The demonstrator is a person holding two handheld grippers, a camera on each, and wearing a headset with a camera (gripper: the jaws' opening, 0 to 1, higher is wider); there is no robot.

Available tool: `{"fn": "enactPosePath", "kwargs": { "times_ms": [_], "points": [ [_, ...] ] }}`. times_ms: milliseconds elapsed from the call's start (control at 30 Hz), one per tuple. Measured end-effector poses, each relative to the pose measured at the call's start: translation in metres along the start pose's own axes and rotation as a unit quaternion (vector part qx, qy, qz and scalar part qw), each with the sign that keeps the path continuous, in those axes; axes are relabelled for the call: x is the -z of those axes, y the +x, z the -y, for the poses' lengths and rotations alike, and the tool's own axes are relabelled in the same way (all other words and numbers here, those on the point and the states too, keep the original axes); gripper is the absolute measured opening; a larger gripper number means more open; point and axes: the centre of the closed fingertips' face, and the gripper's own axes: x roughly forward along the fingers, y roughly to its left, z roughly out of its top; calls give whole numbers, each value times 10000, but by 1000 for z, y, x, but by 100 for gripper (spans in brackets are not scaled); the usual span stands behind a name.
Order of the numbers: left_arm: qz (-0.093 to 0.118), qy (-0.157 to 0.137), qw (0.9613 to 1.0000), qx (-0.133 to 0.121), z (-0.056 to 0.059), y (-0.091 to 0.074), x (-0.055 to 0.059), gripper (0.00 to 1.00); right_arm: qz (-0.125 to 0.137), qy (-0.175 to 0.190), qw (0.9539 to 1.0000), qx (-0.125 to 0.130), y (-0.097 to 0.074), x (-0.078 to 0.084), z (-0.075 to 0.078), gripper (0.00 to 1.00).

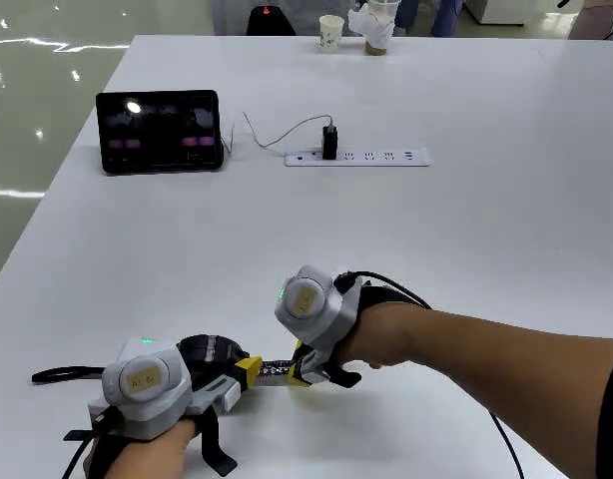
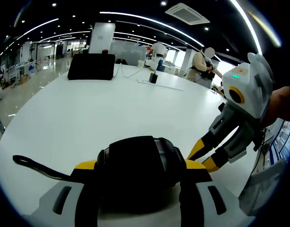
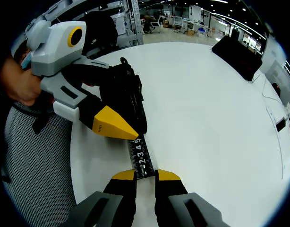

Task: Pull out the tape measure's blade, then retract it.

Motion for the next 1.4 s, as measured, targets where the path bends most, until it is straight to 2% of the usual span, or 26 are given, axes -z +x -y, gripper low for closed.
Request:
{"fn": "enactPosePath", "kwargs": {
  "times_ms": [1400],
  "points": [
    [10,-21,10000,-2,0,0,0,64,130,-125,9998,-36,5,-11,-4,11]
  ]
}}
